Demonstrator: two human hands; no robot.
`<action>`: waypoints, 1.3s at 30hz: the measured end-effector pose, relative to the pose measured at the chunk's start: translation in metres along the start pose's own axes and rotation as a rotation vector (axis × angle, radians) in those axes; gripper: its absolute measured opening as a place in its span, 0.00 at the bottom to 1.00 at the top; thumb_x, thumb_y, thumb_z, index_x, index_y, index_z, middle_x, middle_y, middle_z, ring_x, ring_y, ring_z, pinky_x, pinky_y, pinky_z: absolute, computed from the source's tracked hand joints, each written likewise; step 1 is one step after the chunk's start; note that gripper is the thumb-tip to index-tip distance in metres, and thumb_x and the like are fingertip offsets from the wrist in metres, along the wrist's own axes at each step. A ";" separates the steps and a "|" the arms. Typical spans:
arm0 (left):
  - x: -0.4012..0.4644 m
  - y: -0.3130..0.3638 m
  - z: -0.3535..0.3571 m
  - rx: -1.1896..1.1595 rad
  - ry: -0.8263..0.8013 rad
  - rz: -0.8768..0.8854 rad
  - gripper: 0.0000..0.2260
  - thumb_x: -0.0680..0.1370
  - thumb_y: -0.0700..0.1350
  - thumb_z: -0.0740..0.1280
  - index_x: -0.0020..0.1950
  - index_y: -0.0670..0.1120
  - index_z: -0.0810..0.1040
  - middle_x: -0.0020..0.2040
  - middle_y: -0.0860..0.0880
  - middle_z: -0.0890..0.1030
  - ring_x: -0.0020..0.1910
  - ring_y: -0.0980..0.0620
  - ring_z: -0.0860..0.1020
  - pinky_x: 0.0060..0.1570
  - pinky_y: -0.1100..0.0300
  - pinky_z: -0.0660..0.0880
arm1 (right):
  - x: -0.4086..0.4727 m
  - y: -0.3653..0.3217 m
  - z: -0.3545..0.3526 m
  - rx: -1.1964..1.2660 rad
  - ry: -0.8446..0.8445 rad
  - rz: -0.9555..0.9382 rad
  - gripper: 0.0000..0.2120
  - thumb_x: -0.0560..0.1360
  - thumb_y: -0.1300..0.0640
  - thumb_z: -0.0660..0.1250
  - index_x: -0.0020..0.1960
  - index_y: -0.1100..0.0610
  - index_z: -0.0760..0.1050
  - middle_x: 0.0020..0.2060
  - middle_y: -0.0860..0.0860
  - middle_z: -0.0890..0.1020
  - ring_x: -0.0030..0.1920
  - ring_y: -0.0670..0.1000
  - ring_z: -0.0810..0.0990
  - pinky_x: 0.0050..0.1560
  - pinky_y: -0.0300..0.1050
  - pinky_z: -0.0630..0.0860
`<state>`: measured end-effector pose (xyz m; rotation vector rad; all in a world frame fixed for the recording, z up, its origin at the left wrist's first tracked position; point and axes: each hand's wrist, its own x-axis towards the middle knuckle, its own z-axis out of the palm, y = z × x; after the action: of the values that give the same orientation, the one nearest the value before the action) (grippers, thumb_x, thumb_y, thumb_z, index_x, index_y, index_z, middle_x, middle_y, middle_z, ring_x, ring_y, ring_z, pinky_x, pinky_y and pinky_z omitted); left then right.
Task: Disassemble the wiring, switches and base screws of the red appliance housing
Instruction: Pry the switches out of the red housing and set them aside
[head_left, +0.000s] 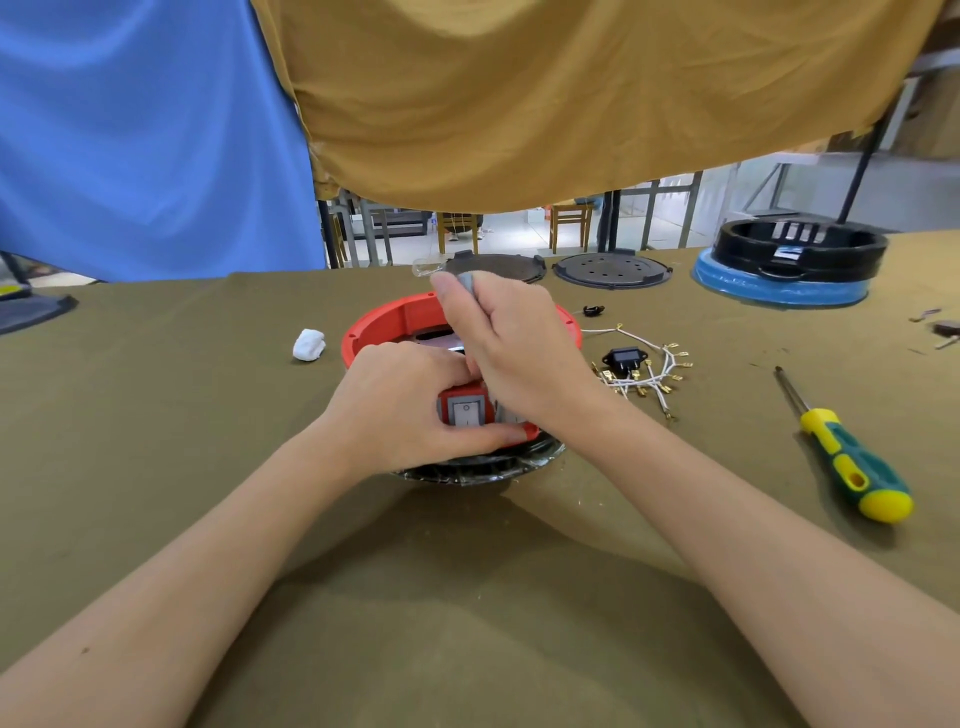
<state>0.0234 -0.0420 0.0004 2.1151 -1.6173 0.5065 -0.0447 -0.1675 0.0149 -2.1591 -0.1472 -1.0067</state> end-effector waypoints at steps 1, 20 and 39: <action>0.000 0.000 0.000 0.021 -0.007 -0.002 0.28 0.69 0.74 0.59 0.46 0.53 0.85 0.38 0.55 0.83 0.36 0.55 0.80 0.36 0.53 0.76 | -0.002 0.001 -0.003 0.052 0.034 0.015 0.21 0.85 0.54 0.59 0.34 0.61 0.70 0.24 0.54 0.73 0.26 0.47 0.71 0.33 0.42 0.69; -0.001 -0.002 0.001 -0.017 0.007 0.006 0.29 0.69 0.74 0.60 0.45 0.52 0.85 0.38 0.55 0.84 0.37 0.55 0.80 0.37 0.52 0.77 | -0.001 0.001 0.002 0.027 0.043 0.024 0.22 0.85 0.52 0.58 0.33 0.60 0.69 0.25 0.49 0.70 0.27 0.45 0.69 0.32 0.39 0.66; -0.003 -0.005 0.000 0.016 0.028 0.081 0.17 0.71 0.69 0.63 0.35 0.57 0.72 0.27 0.59 0.73 0.27 0.59 0.73 0.26 0.57 0.71 | -0.016 0.017 -0.010 0.163 0.327 0.101 0.22 0.85 0.54 0.58 0.33 0.60 0.68 0.22 0.50 0.71 0.25 0.43 0.70 0.31 0.33 0.67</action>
<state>0.0276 -0.0385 -0.0016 2.0516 -1.6939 0.5738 -0.0557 -0.1838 -0.0022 -1.8104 0.0347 -1.2280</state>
